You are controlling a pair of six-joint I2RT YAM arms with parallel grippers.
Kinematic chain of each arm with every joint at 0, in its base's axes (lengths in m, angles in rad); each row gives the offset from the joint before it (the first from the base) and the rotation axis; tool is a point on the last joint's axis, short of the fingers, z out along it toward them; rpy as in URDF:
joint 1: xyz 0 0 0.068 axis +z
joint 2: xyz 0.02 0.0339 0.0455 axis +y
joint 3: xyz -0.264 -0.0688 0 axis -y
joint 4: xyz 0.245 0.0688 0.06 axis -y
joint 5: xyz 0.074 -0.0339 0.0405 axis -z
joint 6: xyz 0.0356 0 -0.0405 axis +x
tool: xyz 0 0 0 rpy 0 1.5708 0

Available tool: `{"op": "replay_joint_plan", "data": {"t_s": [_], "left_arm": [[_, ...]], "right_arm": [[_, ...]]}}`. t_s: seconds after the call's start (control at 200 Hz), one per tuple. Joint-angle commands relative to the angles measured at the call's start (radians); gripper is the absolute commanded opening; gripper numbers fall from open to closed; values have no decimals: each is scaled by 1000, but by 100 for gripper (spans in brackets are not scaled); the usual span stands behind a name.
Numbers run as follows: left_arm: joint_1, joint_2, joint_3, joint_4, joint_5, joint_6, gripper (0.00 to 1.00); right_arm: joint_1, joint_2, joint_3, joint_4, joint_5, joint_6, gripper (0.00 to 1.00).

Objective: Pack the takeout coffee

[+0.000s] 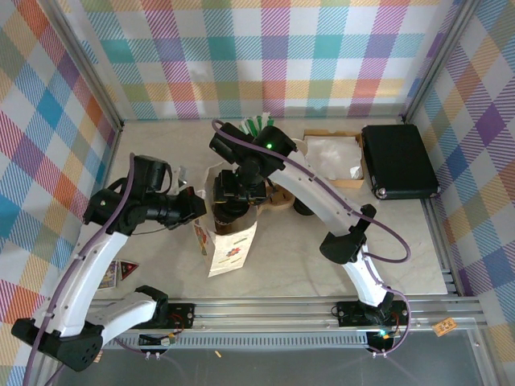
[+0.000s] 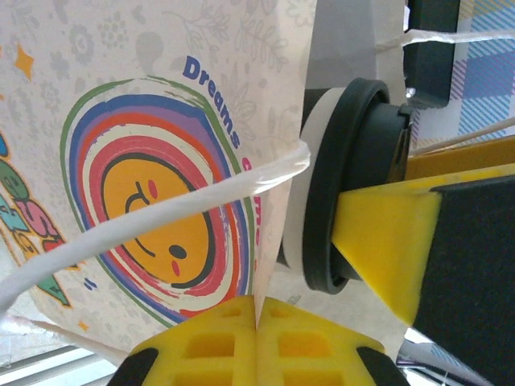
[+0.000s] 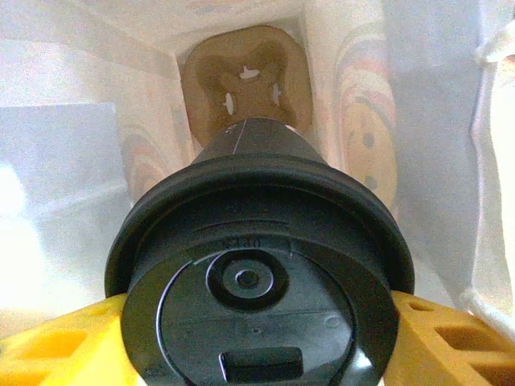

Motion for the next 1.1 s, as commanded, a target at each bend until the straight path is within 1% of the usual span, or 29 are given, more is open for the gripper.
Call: {"op": "replay_joint_plan", "data": {"t_s": [0.0, 0.095, 0.2, 0.3, 0.42, 0.525, 0.72, 0.88, 0.995, 1.095], "left_arm": [[-5, -17, -28, 21, -37, -35, 0], [-5, -20, -16, -27, -103, -36, 0], [-5, -37, -20, -31, -122, -35, 0], [-5, -23, -27, -13, -110, -30, 0], [-4, 11, -30, 32, -60, -12, 0], [-4, 4, -36, 60, -41, -9, 0], [-2, -13, -61, 97, -16, -14, 0], [-2, -26, -76, 100, -16, -21, 0], [-2, -54, -74, 91, -40, -28, 0], [-2, -81, -59, 57, -81, -30, 0]], "right_arm": [[7, 7, 27, 7, 7, -48, 20], [8, 19, 27, 24, 14, -64, 20], [15, 29, 28, 54, 9, -87, 21], [16, 39, 28, 64, 13, -97, 21], [17, 40, 28, 114, 2, -102, 20], [15, 46, 28, 128, 4, -63, 19], [15, 78, 28, 132, 7, -46, 19], [17, 102, 27, 83, 15, -60, 19], [17, 103, 27, 18, 69, -131, 18], [17, 97, 28, -24, 108, -201, 19]]}}
